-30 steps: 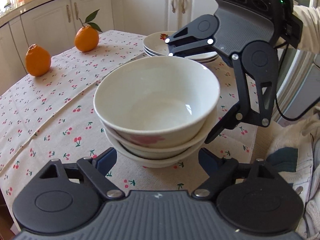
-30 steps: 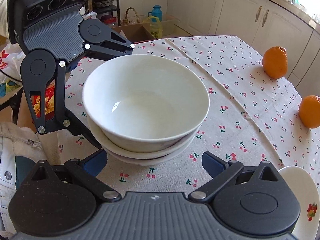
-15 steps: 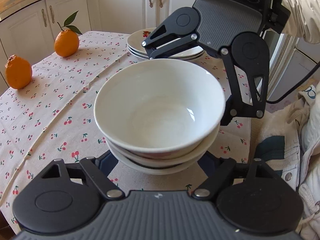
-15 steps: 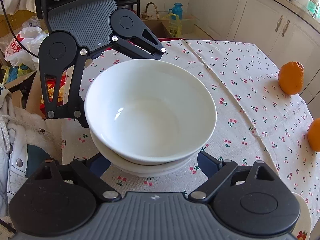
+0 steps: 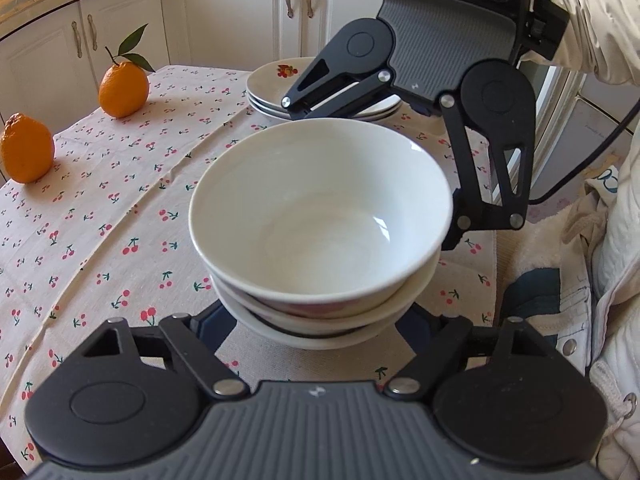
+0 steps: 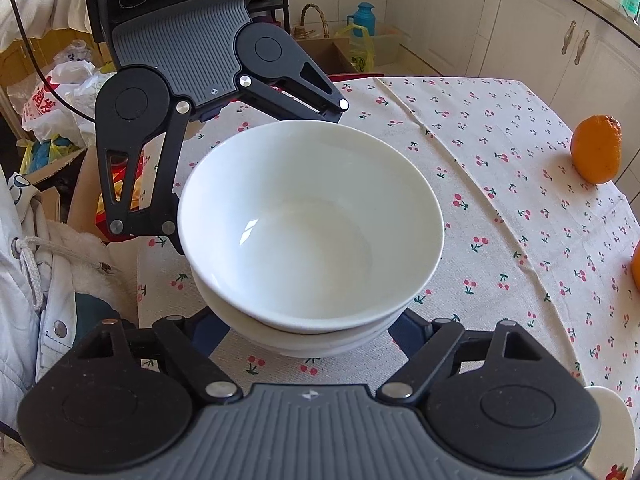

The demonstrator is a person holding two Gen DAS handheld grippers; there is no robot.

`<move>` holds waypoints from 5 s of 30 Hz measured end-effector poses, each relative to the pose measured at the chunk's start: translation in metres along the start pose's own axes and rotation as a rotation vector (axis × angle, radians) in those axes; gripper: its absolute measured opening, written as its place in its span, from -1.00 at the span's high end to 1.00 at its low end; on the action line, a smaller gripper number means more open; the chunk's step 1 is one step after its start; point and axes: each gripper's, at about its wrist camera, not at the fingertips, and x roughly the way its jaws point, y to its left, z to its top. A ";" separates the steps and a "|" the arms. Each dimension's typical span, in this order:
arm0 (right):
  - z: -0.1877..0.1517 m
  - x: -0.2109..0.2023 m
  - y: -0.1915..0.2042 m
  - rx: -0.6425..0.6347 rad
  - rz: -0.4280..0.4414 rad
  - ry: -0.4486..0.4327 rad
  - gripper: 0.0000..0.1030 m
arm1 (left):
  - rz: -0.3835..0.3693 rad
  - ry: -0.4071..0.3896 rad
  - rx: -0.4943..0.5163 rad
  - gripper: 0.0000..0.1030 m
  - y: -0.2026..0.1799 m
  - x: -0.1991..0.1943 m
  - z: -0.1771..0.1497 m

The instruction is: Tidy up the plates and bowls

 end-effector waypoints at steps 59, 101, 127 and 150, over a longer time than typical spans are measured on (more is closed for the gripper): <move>-0.126 -0.123 -0.087 0.195 -0.285 0.000 -0.70 | -0.074 -0.105 0.200 -0.63 -0.004 0.116 0.172; -0.134 -0.114 -0.080 0.443 -0.397 0.014 -1.00 | 0.090 -0.213 0.111 -0.96 -0.021 0.082 0.154; -0.108 -0.147 0.034 1.013 -0.827 -0.220 -1.00 | 0.663 -0.215 -0.604 -0.97 -0.081 -0.005 0.093; -0.095 -0.141 0.041 0.976 -0.864 -0.230 -1.00 | 0.758 -0.216 -0.628 -0.97 -0.090 -0.013 0.097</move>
